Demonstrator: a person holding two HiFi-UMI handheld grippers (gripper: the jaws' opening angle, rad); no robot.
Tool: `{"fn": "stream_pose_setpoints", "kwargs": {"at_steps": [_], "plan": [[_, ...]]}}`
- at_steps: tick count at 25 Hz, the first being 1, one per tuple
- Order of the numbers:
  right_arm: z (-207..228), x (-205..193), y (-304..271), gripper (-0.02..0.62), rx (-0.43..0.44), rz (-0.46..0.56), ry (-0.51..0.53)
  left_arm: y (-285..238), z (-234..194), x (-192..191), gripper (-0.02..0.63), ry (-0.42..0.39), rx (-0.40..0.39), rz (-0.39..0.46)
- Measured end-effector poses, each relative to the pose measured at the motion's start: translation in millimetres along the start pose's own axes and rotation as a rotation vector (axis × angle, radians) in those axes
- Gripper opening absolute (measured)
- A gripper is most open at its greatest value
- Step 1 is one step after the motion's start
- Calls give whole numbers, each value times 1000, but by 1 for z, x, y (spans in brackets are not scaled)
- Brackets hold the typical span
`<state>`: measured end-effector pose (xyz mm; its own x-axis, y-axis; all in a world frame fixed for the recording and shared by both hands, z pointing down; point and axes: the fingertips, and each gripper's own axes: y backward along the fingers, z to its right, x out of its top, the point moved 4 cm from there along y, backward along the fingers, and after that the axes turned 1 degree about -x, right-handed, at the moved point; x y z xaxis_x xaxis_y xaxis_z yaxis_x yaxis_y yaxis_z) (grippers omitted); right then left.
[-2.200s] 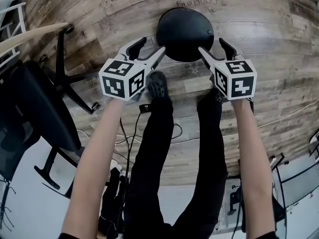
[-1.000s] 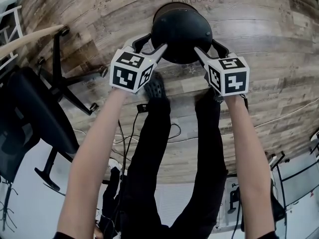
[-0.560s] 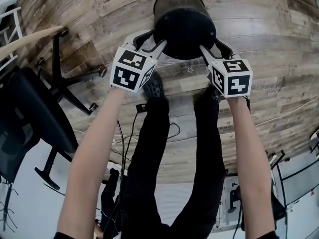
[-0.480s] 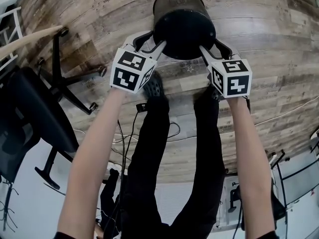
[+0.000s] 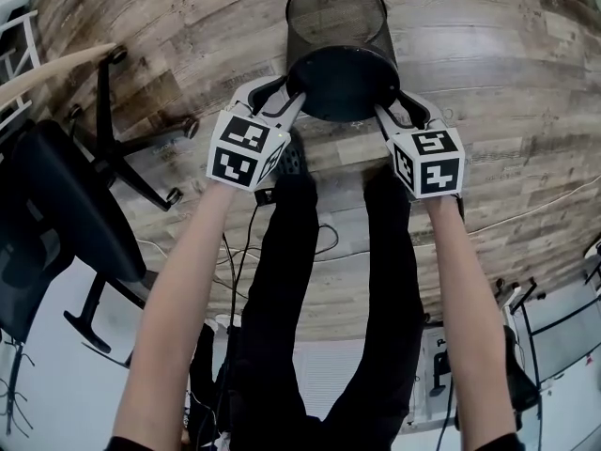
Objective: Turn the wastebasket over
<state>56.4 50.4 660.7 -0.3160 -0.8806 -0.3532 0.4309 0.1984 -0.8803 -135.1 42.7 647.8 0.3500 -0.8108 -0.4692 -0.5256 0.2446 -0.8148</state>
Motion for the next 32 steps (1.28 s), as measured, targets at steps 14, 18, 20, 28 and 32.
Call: {"fn": "stream_pose_setpoints", "kwargs": {"at_steps": [14, 18, 20, 28, 32], "plan": [[-3, -61, 2, 175, 24, -74, 18, 1, 41, -55, 123, 12, -41, -31], [1, -78, -10, 167, -14, -96, 32, -13, 47, -74, 110, 7, -39, -74], [4, -85, -17, 163, -23, -98, 31, -22, 48, -81, 107, 8, -28, -86], [19, -105, -49, 158, -37, -82, 98, -56, 45, -109, 103, -52, -37, -121], [25, -123, -67, 155, -46, -92, 121, -71, 46, -128, 101, -85, -39, -160]]}}
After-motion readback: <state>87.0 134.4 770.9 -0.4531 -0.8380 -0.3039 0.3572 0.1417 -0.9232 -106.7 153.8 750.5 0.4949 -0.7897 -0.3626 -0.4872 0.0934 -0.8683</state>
